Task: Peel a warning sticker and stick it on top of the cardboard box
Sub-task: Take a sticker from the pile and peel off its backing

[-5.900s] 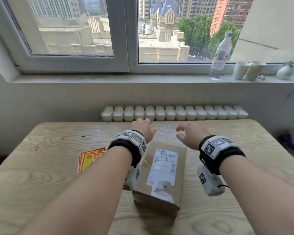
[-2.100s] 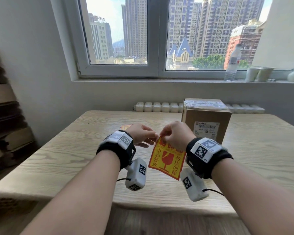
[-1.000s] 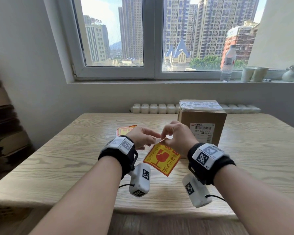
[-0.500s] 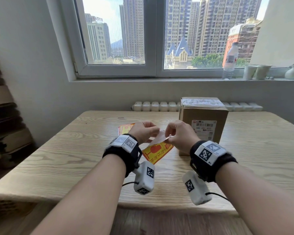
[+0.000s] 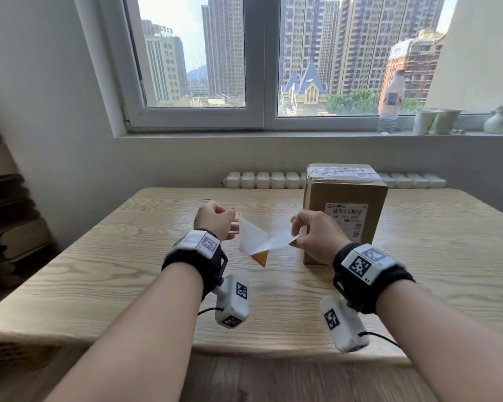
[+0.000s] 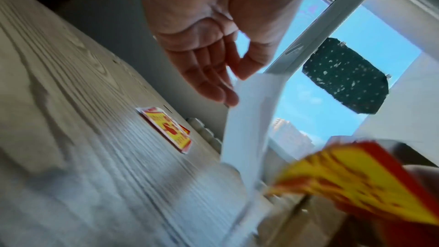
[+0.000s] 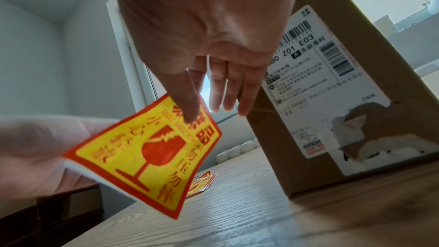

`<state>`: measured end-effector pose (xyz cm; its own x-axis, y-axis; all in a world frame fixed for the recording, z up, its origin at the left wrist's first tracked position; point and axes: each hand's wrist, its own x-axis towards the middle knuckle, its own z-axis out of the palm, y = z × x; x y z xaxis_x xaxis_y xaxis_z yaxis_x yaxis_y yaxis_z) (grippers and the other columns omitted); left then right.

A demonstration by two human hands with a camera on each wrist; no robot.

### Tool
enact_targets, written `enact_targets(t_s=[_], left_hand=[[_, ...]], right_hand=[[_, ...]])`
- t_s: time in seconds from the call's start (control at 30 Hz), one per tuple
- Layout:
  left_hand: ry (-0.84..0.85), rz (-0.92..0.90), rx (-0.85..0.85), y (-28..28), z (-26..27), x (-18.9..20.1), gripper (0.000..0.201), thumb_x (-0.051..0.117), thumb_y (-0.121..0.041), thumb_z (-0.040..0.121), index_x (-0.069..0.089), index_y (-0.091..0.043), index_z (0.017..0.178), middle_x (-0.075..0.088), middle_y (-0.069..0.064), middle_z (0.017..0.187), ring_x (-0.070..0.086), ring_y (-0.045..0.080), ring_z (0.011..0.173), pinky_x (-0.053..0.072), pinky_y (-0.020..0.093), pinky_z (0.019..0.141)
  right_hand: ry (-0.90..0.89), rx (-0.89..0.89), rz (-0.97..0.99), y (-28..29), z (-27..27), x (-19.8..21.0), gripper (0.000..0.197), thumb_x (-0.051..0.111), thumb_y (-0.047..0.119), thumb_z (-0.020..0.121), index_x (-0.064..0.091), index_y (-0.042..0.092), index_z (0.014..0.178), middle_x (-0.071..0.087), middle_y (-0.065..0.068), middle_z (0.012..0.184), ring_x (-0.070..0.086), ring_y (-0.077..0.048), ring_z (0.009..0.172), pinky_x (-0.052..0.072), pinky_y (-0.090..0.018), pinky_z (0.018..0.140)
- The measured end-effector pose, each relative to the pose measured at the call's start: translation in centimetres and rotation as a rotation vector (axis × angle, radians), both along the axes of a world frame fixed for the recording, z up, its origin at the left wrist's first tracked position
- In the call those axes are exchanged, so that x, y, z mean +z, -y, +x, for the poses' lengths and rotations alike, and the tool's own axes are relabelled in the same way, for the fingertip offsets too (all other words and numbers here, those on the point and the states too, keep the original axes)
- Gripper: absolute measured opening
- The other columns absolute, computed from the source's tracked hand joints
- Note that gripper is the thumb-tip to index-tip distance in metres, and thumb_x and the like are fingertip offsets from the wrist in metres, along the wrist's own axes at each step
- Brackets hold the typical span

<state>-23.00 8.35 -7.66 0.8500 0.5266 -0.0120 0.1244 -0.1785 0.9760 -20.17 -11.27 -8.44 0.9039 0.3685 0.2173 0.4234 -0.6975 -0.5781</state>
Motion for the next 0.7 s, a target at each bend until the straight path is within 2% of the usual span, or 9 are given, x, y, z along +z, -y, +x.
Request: enact_targets(t_s=[0.13,0.2,0.3,0.37,0.43,0.53,0.6,0.63,0.7], left_hand=[[-0.163,0.119,0.171,-3.7,0.2,-2.4,0.011,0.056,-0.014,0.07,0.061,-0.004,0.072,0.073,0.016,0.074,0.074,0.029,0.076,0.061,0.045,0.077],[-0.2,0.108,0.223,-5.8,1.5,-4.1,0.025,0.056,-0.016,0.057,0.065,0.002,0.071,0.075,0.021,0.076,0.075,0.032,0.079,0.06,0.051,0.075],[-0.212,0.03,0.271,-6.3,1.7,-4.4,0.016,0.056,-0.01,0.066,0.061,0.003,0.058,0.069,0.017,0.054,0.076,0.031,0.075,0.06,0.052,0.076],[-0.211,0.022,0.288,-5.9,1.5,-3.9,0.015,0.055,-0.004,0.075,0.062,0.005,0.066,0.063,0.01,0.036,0.075,0.028,0.067,0.061,0.05,0.074],[-0.247,0.02,0.264,-5.3,1.7,-3.5,0.021,0.054,-0.002,0.079,0.064,0.008,0.094,0.07,0.012,0.047,0.075,0.026,0.066,0.061,0.047,0.073],[-0.249,0.123,0.204,-3.6,1.8,-2.6,0.047,0.057,-0.01,0.076,0.054,0.0,0.122,0.076,0.017,0.093,0.075,0.028,0.082,0.06,0.042,0.081],[-0.216,0.261,0.142,-2.0,1.0,-1.2,0.043,0.062,-0.018,0.072,0.064,-0.014,0.115,0.073,0.009,0.103,0.07,0.028,0.098,0.055,0.031,0.087],[-0.204,0.317,0.109,-1.2,0.7,-0.6,0.032,0.063,-0.021,0.072,0.07,-0.019,0.104,0.072,0.005,0.101,0.068,0.027,0.101,0.051,0.025,0.084],[-0.161,0.333,0.005,0.2,0.3,0.7,0.015,0.067,-0.027,0.072,0.074,-0.023,0.084,0.071,0.0,0.091,0.066,0.023,0.099,0.048,0.024,0.08]], right_hand=[[-0.014,-0.021,0.003,0.3,0.3,0.0,0.016,0.073,0.013,0.075,0.059,0.022,0.074,0.068,-0.002,0.112,0.06,-0.017,0.104,0.046,-0.028,0.083],[-0.013,-0.027,0.014,0.2,0.3,0.0,0.016,0.069,0.013,0.074,0.058,0.024,0.073,0.07,-0.003,0.1,0.063,-0.018,0.093,0.05,-0.026,0.073],[0.033,-0.046,0.022,0.1,0.2,0.3,0.011,0.065,0.012,0.077,0.058,0.019,0.081,0.062,0.003,0.081,0.057,-0.014,0.075,0.039,-0.016,0.052],[0.027,-0.051,0.046,0.0,0.1,0.7,0.013,0.063,0.012,0.081,0.057,0.019,0.091,0.06,0.002,0.085,0.058,-0.013,0.075,0.042,-0.015,0.048],[0.004,-0.041,0.056,-0.1,0.0,1.0,0.019,0.06,0.01,0.085,0.054,0.02,0.099,0.06,-0.001,0.091,0.063,-0.017,0.081,0.05,-0.018,0.048],[-0.045,-0.009,0.062,-0.2,0.0,1.3,0.032,0.055,0.006,0.088,0.052,0.026,0.113,0.06,0.001,0.097,0.065,-0.021,0.09,0.06,-0.027,0.059],[-0.048,0.007,0.069,-0.2,-0.1,1.4,0.048,0.054,0.002,0.088,0.049,0.03,0.126,0.06,0.001,0.098,0.065,-0.021,0.093,0.062,-0.032,0.067],[-0.035,0.011,0.067,-0.1,-0.1,1.5,0.054,0.053,0.001,0.087,0.046,0.032,0.131,0.06,0.001,0.097,0.065,-0.021,0.093,0.062,-0.034,0.07],[-0.01,0.01,0.063,0.0,-0.2,1.8,0.061,0.054,0.0,0.086,0.042,0.032,0.136,0.061,0.0,0.096,0.066,-0.021,0.093,0.062,-0.035,0.072]])
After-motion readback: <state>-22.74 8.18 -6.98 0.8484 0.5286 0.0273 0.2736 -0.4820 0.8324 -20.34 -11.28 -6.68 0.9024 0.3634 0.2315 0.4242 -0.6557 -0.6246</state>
